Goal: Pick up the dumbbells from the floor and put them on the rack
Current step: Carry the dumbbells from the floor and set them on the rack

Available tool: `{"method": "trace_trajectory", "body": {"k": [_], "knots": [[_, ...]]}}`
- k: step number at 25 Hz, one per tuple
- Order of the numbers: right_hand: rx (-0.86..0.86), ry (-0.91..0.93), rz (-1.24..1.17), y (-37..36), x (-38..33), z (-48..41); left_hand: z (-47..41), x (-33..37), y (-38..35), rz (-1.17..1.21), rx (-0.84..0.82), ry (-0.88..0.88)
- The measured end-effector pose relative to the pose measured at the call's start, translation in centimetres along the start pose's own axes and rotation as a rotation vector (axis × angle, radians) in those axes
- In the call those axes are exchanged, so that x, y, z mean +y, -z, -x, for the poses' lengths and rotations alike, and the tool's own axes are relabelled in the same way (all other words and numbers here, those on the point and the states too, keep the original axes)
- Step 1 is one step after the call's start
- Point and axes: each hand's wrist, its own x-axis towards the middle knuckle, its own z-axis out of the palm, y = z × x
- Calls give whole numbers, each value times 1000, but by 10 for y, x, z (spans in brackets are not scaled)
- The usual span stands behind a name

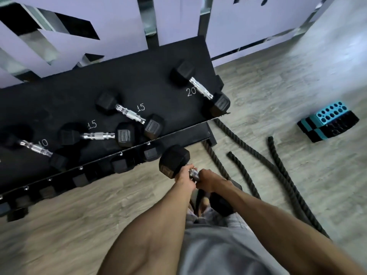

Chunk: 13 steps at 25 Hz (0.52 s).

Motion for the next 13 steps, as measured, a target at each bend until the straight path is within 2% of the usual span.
{"method": "trace_trajectory", "body": {"k": [4,8,13], "knots": [[27,82,12,62,-39,-47,-13,71,-43,21,59,-57],[-1,174,21,118,-73,-95,-30,136,-79,33,45,-105],[-68,227,27,182,-105,-138,-37,203,-114,43,46,-70]]}}
